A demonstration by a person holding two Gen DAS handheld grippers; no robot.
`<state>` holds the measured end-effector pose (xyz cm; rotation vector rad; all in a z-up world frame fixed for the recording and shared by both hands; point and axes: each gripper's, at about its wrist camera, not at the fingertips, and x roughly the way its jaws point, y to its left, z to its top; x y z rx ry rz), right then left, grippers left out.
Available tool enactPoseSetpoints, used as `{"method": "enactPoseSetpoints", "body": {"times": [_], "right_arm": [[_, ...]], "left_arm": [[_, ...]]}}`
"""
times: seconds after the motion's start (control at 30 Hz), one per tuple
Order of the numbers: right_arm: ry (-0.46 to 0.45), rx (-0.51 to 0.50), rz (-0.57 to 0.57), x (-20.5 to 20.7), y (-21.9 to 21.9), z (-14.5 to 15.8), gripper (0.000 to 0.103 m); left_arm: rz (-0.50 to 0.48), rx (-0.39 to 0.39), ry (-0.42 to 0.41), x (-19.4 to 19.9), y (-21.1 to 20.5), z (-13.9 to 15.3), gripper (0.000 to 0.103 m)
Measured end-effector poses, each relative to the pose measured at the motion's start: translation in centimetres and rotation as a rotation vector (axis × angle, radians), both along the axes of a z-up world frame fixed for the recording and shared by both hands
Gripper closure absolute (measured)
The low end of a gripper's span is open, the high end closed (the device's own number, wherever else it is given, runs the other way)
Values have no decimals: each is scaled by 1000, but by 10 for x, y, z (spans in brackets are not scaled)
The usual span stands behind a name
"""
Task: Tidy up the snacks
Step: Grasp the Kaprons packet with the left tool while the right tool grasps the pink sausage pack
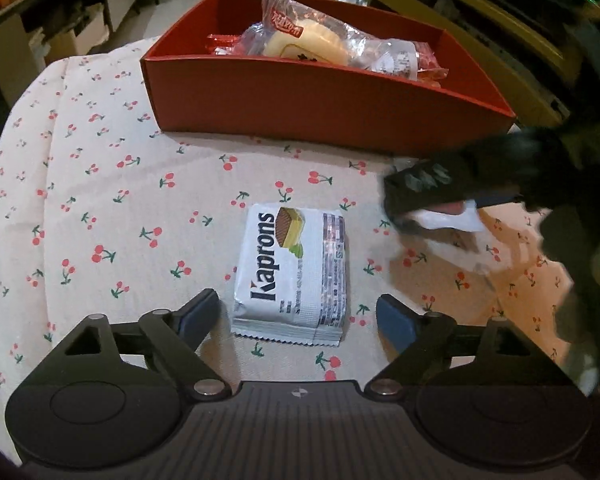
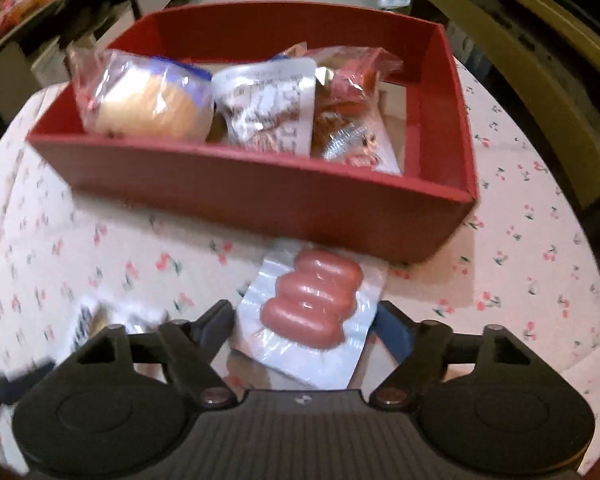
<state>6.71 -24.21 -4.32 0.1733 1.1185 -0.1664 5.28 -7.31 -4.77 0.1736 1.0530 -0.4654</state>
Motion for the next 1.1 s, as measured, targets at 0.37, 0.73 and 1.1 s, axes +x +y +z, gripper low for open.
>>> {"method": "enactPoseSetpoints", "body": {"times": [0.37,0.73,1.1], "right_arm": [[93,81,61,-73,-42,2,30],[54,35,76,-67,-38,-9,2],[18,15,138,-88,-33,5,29]], "left_arm": [[58,-98,92,12,13,4,3],[8,32,15,25,-11,-3,2],[-76,81,7,9,-16,5,38]]}}
